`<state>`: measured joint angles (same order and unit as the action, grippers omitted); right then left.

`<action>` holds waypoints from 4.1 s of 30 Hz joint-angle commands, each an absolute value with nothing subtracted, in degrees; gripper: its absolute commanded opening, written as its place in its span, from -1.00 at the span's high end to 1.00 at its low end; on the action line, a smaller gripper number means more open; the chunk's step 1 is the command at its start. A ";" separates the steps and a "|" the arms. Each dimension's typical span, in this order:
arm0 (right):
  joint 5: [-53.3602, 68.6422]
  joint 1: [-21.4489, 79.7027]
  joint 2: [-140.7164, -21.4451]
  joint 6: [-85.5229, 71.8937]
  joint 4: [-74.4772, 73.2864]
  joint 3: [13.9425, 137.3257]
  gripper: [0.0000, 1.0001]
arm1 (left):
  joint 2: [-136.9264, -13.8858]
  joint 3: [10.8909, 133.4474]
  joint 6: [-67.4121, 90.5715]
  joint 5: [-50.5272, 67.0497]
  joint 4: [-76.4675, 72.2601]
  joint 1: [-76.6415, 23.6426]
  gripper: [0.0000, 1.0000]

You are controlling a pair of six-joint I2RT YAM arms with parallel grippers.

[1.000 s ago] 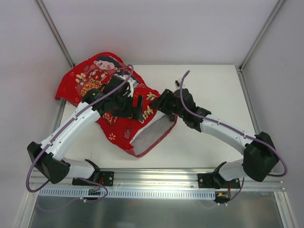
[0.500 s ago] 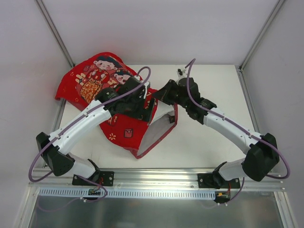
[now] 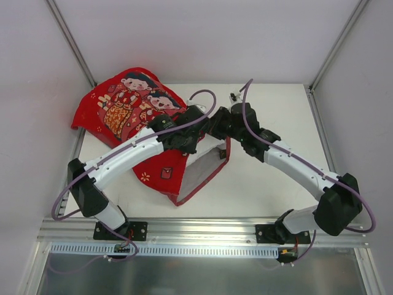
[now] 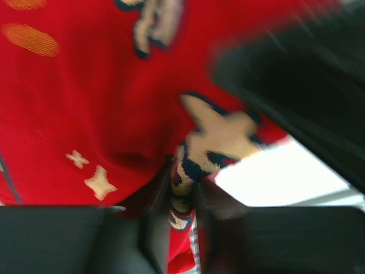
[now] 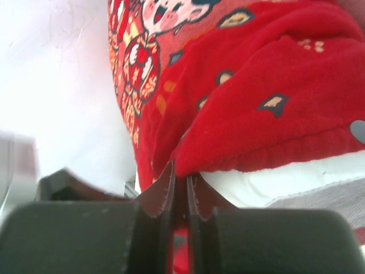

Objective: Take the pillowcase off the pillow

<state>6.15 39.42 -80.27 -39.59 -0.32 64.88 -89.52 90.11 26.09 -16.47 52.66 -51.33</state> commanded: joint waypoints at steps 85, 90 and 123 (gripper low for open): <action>-2.29 43.07 -63.89 -34.45 -2.37 58.27 0.99 | -70.49 79.11 34.36 7.74 50.10 -36.47 -0.97; -2.55 43.15 -63.98 -34.37 -2.55 59.24 0.99 | -71.54 75.25 38.23 5.63 49.83 -41.30 -0.97; 10.81 27.34 -50.91 -36.57 -8.42 53.99 0.99 | -72.96 54.23 40.18 -10.38 39.46 -30.52 1.00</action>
<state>10.37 29.08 -60.77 -36.62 -14.09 56.07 -74.98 54.39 42.59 -7.03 34.28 -36.58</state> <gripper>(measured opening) 0.066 0.055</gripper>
